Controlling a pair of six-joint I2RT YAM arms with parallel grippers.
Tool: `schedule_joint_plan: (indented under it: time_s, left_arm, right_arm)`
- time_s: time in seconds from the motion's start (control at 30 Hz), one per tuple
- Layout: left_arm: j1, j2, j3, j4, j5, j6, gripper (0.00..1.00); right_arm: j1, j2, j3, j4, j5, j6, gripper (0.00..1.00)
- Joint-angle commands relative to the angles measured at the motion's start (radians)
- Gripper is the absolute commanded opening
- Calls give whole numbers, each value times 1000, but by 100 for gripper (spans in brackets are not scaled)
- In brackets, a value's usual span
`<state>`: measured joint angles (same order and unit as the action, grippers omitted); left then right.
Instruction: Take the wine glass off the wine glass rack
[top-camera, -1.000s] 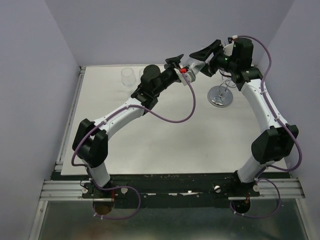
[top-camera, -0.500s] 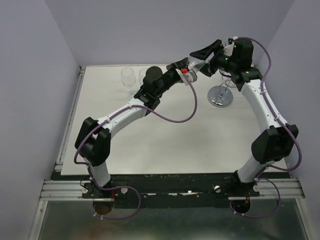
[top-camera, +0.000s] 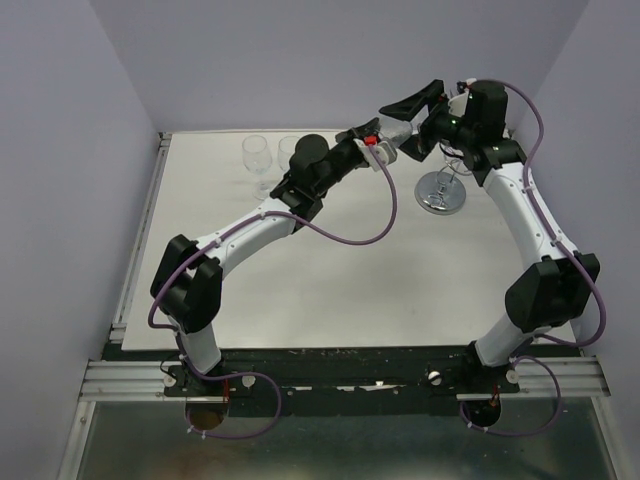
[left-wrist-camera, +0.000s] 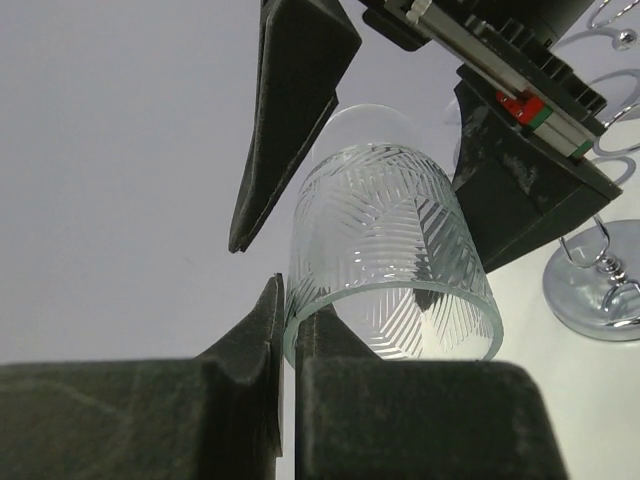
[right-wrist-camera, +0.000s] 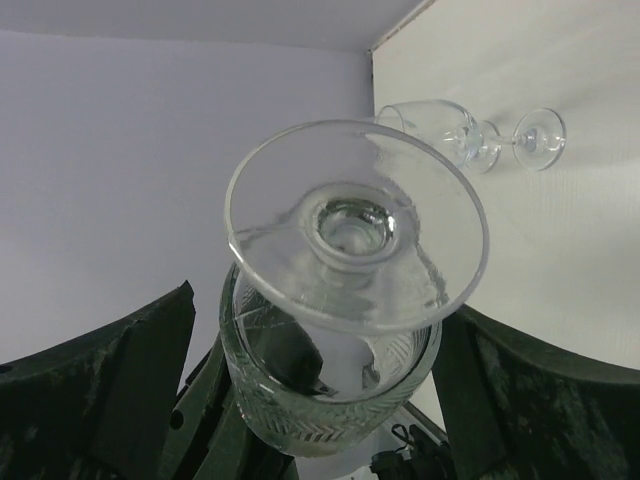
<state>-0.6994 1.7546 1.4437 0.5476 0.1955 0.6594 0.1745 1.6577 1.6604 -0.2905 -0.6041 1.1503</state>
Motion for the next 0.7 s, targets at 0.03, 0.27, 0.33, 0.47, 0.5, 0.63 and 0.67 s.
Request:
schedule_joint_plan:
  time_s: [0.03, 0.27, 0.33, 0.47, 0.5, 0.63, 0.67]
  left_arm:
    - [-9, -53, 7, 61, -33, -41, 0]
    - [-11, -72, 12, 34, -19, -73, 0]
    - [-12, -78, 12, 9, -8, -89, 0]
    - [-14, -113, -17, -75, 41, -96, 0]
    - [-12, -130, -32, -102, 60, -93, 0]
    - [1, -225, -109, -265, 178, -54, 0]
    - [8, -263, -124, -329, 226, -32, 0]
  right_arm:
    - [-39, -110, -85, -70, 76, -26, 100]
    - [-139, -249, -293, -111, 171, -87, 100]
    - [-167, -285, -338, -104, 167, -101, 100]
    - [-213, -352, -399, 38, 41, -237, 100]
    - [-213, -366, -402, 69, 3, -301, 100]
    - [-214, -418, -436, 162, -160, -565, 100]
    - [-214, -441, -447, 149, -164, -616, 100]
